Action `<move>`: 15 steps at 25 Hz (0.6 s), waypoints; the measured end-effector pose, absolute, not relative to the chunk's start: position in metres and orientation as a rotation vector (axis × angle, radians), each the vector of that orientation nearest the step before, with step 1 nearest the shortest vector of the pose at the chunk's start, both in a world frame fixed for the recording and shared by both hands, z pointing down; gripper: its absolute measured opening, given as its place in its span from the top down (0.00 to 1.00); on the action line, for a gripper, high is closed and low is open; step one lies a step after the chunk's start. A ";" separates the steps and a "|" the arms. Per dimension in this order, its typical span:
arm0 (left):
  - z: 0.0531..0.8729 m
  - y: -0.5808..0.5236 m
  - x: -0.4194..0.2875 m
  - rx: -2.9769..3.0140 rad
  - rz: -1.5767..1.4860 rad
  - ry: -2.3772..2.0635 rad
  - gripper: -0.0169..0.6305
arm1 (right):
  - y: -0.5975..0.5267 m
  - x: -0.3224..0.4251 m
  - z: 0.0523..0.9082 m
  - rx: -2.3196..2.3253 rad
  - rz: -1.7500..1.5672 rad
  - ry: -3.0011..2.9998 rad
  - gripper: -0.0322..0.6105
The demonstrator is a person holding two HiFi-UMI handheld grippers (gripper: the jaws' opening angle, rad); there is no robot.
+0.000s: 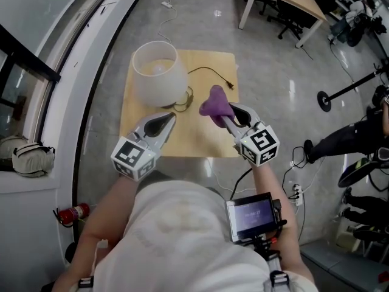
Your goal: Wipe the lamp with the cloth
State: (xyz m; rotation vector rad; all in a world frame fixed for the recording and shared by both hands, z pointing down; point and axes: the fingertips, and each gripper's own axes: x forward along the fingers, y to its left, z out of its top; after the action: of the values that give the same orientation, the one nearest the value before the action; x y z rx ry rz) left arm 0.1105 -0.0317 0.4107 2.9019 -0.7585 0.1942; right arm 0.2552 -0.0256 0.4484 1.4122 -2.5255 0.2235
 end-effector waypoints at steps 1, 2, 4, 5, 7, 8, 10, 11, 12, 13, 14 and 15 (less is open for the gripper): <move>0.409 -0.033 0.109 2.905 0.186 -0.761 0.97 | -0.021 0.250 0.436 1.414 0.194 -2.555 0.78; 0.407 -0.034 0.108 2.907 0.178 -0.762 0.97 | -0.017 0.245 0.425 1.415 0.169 -2.580 0.78; 0.405 -0.035 0.105 2.911 0.169 -0.762 0.97 | -0.010 0.235 0.409 1.417 0.143 -2.617 0.78; 0.404 -0.034 0.104 2.915 0.165 -0.759 0.97 | -0.007 0.231 0.403 1.419 0.143 -2.631 0.78; 0.400 -0.033 0.101 2.926 0.155 -0.750 0.97 | -0.003 0.226 0.395 1.435 0.154 -2.657 0.78; 0.398 -0.033 0.100 2.931 0.149 -0.746 0.97 | -0.001 0.224 0.392 1.446 0.159 -2.666 0.78; 0.394 -0.030 0.095 2.939 0.137 -0.744 0.97 | 0.001 0.220 0.387 1.459 0.165 -2.677 0.78; 0.392 -0.029 0.091 2.941 0.133 -0.745 0.97 | 0.003 0.218 0.387 1.465 0.168 -2.680 0.78; 0.391 -0.027 0.087 2.944 0.132 -0.748 0.97 | 0.004 0.215 0.386 1.471 0.172 -2.682 0.78; 0.390 -0.025 0.082 2.946 0.133 -0.752 0.97 | 0.006 0.211 0.386 1.476 0.177 -2.686 0.78; 0.389 -0.025 0.078 2.949 0.133 -0.757 0.97 | 0.008 0.207 0.386 1.481 0.179 -2.691 0.79; 0.387 -0.025 0.074 2.951 0.131 -0.764 0.97 | 0.008 0.203 0.385 1.481 0.179 -2.697 0.78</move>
State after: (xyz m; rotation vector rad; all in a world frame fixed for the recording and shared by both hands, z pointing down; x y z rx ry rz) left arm 0.0738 -0.0251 0.3872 2.9513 -0.7636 0.1307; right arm 0.2035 0.0081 0.3852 1.4812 -2.6970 0.1794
